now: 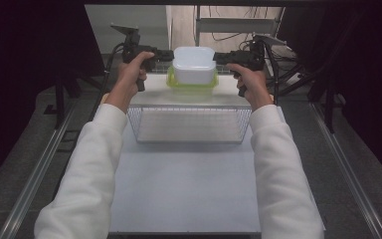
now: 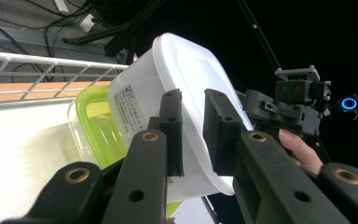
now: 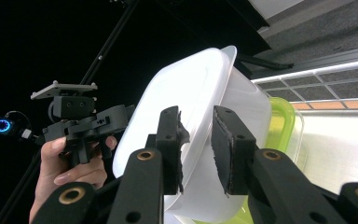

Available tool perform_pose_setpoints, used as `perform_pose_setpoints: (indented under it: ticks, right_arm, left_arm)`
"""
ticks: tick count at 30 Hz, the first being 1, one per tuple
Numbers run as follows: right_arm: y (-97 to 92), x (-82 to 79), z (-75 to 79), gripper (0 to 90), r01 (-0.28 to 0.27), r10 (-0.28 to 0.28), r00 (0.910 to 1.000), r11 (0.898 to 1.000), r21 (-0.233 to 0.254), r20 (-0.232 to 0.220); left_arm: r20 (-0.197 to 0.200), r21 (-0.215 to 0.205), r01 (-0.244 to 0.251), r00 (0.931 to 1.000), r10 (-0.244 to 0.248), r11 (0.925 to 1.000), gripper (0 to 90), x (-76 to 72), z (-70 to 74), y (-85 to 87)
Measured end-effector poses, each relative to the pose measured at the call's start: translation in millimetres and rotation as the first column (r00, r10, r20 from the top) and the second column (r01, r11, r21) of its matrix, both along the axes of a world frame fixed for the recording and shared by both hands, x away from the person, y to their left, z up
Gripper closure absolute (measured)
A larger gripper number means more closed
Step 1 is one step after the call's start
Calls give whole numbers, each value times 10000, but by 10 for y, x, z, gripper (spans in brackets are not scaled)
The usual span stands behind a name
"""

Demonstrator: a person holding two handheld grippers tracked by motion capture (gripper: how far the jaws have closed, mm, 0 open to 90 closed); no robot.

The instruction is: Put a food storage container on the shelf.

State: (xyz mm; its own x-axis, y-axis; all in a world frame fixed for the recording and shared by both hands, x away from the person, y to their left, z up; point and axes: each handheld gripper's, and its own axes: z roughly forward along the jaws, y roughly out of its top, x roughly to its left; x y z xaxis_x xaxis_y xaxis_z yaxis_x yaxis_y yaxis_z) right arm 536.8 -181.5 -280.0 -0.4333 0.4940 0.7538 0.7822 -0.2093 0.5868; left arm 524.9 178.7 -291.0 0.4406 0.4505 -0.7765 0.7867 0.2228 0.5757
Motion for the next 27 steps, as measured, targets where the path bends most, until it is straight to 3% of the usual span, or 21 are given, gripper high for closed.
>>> perform_pose_setpoints:
  ticks: [3,7,12,15,19,23,27]
  right_arm:
    - [5,-8,9,693,4,-4,10000,10000,-56,61]
    - [-9,-56,72,604,134,-102,9971,9990,-422,750]
    - [-74,-175,181,532,181,21,9866,9923,-1227,1631]
    - [-90,-285,244,510,20,362,9778,9833,-1818,2064]
    - [-77,-447,256,466,-315,962,9640,9670,-2528,2479]
    - [-83,-600,208,444,-468,1335,9579,9460,-3206,2541]
    - [-114,-742,147,427,-563,1520,9524,9396,-3376,2642]
  left_arm:
    - [401,134,-61,9992,56,9999,747,-23,15,-7]
    - [1080,558,-242,9940,181,9982,660,-87,70,26]
    - [2025,1487,-696,9785,385,9864,523,-269,205,46]
    - [2423,2044,-714,9700,202,9763,479,-395,251,41]
    - [2867,2437,-729,9580,0,9671,437,-612,287,43]
    - [2998,2740,-652,9538,-208,9595,407,-799,257,49]
    - [3123,2969,-655,9494,-321,9527,393,-991,209,89]
